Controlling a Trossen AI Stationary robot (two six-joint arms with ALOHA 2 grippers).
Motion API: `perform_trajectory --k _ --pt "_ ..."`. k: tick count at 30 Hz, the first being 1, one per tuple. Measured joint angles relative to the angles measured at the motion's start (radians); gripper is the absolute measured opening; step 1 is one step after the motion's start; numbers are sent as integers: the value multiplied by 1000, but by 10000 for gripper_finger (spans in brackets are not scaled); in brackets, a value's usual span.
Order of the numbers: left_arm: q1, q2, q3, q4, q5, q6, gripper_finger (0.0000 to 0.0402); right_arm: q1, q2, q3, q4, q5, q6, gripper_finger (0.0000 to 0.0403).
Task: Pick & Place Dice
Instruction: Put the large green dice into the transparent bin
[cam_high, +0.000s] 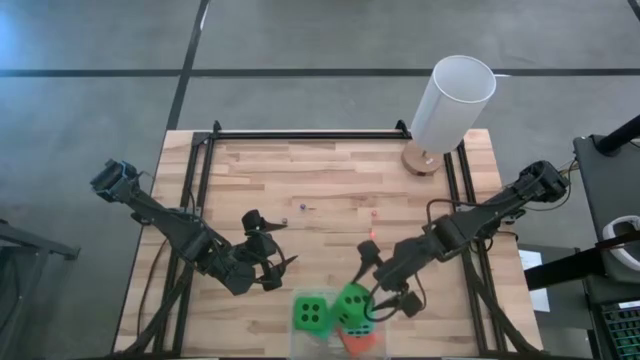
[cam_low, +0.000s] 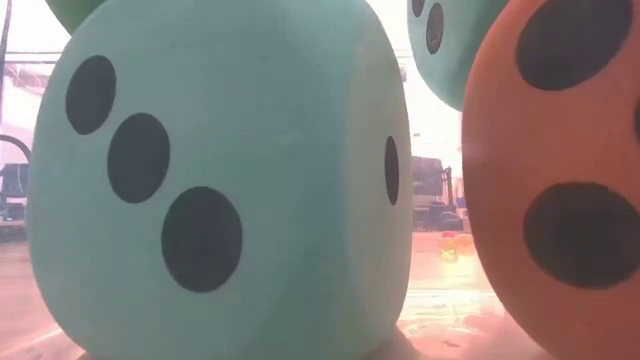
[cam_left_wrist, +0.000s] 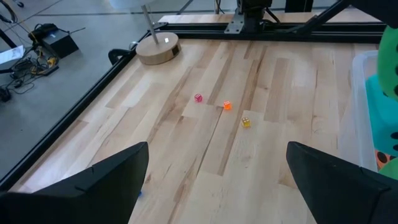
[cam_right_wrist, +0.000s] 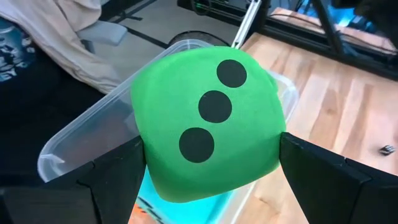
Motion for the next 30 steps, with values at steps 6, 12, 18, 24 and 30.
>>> perform_trajectory --k 6,12,18,24,30 --pt "0 0 0 0 0 0 386 0 0 -22 4 -10 7 343" --pt "0 0 0 0 0 0 382 0 -1 -25 1 -10 9 343" --pt "0 0 0 0 0 0 383 0 -1 -23 -3 -9 7 343" --pt "0 0 0 0 0 0 381 0 -1 -23 -4 -9 6 343" --pt "0 0 0 0 0 0 386 0 0 -23 -4 -9 4 343"
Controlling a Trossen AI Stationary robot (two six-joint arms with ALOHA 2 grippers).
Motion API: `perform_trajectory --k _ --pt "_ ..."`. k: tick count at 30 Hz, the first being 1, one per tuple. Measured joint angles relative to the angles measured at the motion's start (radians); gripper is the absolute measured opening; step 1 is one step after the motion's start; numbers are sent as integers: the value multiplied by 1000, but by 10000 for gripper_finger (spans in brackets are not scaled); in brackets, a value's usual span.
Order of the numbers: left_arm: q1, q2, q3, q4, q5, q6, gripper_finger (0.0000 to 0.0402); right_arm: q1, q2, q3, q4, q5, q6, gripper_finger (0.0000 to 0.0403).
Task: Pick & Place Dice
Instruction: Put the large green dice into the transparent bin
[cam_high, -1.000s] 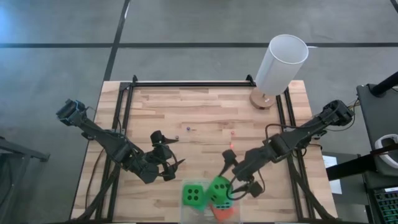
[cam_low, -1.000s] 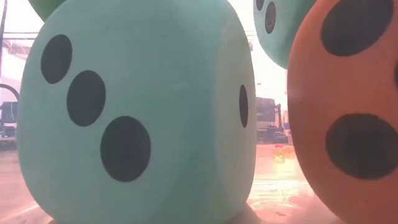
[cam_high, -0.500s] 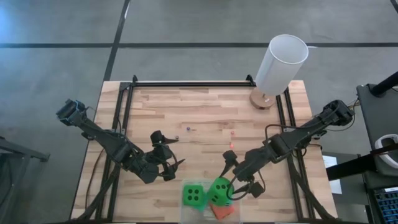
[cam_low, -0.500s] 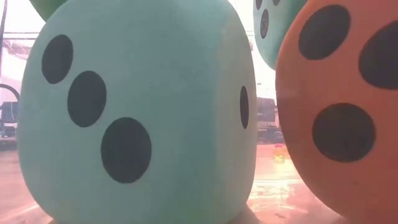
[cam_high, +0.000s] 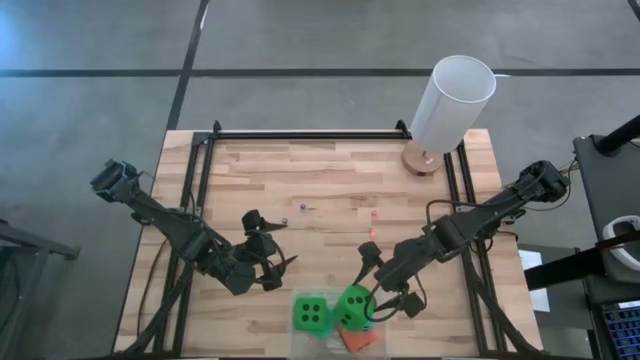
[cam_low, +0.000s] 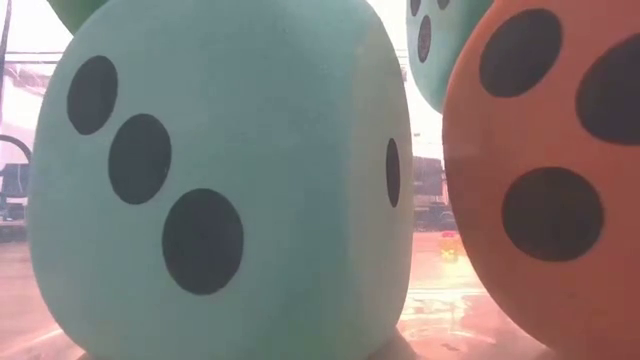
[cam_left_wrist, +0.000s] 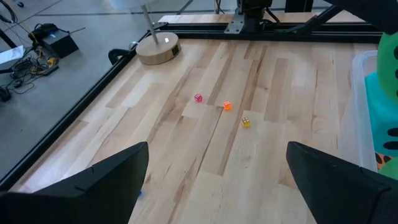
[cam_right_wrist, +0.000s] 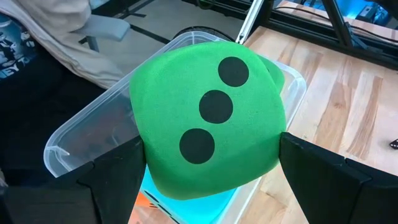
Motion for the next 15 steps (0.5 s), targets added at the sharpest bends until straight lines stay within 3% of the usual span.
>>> perform_trajectory --k 9,15 --pt "0 0 0 0 0 0 381 0 0 0 0 10 1 343" --pt "0 0 0 0 0 0 384 -1 2 -1 -12 86 5 343"
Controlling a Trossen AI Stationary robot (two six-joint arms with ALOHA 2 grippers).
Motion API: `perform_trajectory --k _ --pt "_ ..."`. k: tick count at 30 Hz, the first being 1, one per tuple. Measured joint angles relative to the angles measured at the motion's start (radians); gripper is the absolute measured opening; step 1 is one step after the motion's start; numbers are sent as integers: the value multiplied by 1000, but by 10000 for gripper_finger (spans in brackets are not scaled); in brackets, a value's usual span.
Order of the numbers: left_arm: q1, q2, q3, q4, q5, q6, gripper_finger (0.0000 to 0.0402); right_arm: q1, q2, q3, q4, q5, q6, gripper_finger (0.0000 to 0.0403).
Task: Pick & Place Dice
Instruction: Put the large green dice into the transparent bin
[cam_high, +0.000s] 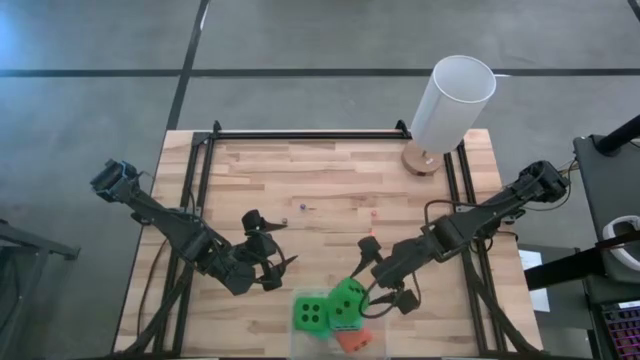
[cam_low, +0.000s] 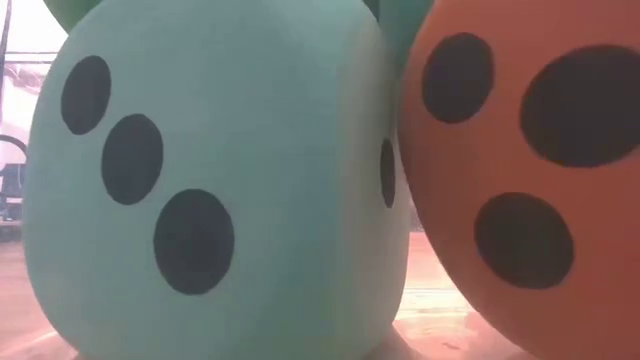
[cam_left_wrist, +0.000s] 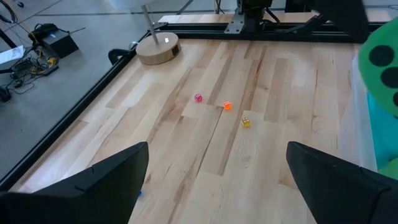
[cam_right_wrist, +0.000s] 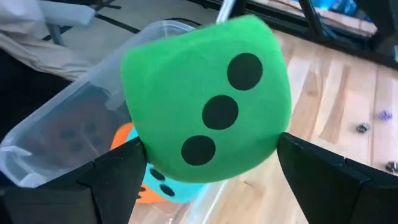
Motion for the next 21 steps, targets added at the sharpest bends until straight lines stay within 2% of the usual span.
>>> perform_trajectory --k 21 --pt "0 0 0 0 0 0 384 13 0 32 -89 -2 50 342"
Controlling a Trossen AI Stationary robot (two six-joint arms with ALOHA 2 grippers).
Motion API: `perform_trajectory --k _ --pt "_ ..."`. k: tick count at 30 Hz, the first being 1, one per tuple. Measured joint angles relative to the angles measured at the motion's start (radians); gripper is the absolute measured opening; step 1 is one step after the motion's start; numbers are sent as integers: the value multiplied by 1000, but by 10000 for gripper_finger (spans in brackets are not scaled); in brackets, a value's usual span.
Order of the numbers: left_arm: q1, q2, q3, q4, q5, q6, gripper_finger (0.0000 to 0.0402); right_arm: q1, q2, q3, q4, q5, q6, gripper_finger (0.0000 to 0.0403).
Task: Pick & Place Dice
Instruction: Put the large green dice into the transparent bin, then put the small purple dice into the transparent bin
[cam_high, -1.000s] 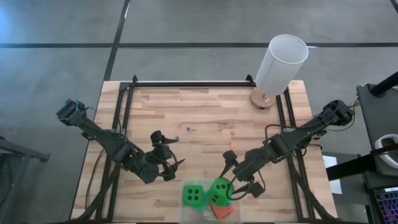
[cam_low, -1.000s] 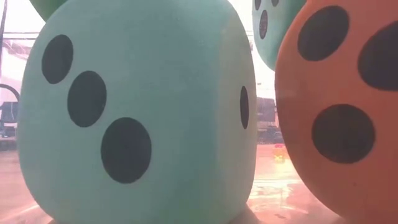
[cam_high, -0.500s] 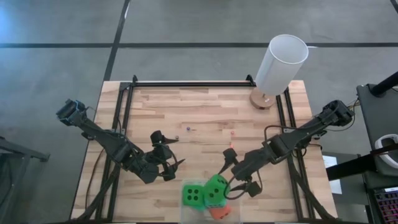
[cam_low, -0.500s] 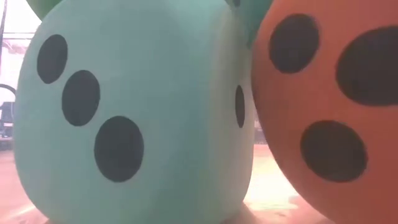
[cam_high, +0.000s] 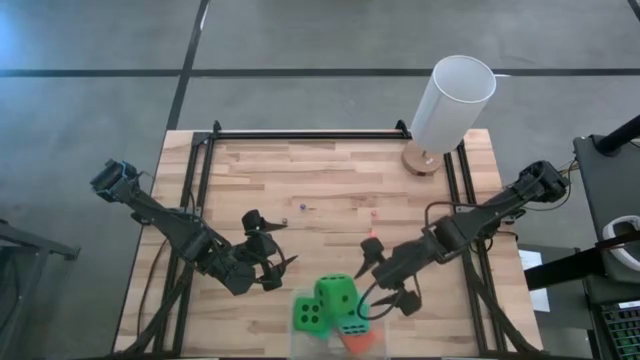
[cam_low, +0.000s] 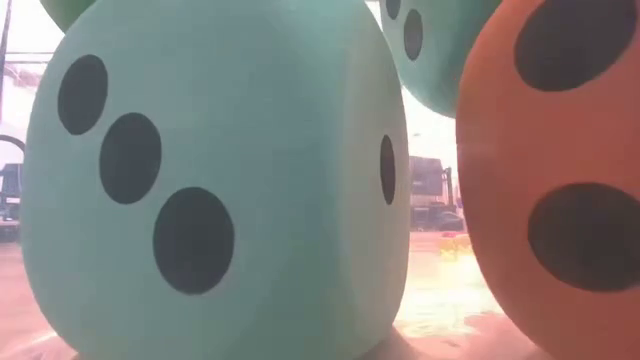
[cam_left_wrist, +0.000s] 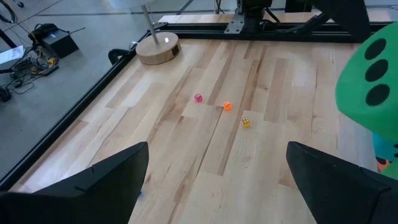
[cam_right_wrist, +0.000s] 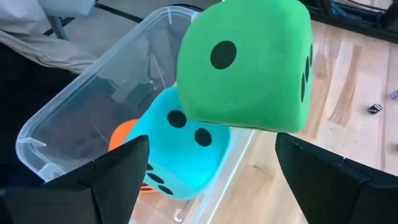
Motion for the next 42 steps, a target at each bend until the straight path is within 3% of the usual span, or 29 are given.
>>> perform_trajectory --k 19,37,42 --pt "0 0 0 0 0 0 381 2 -3 14 -15 -6 -16 343" --pt "0 0 0 0 0 0 387 -8 -14 237 -435 3 -122 343" --pt "0 0 0 0 0 0 385 -8 -45 244 -503 101 -108 343"
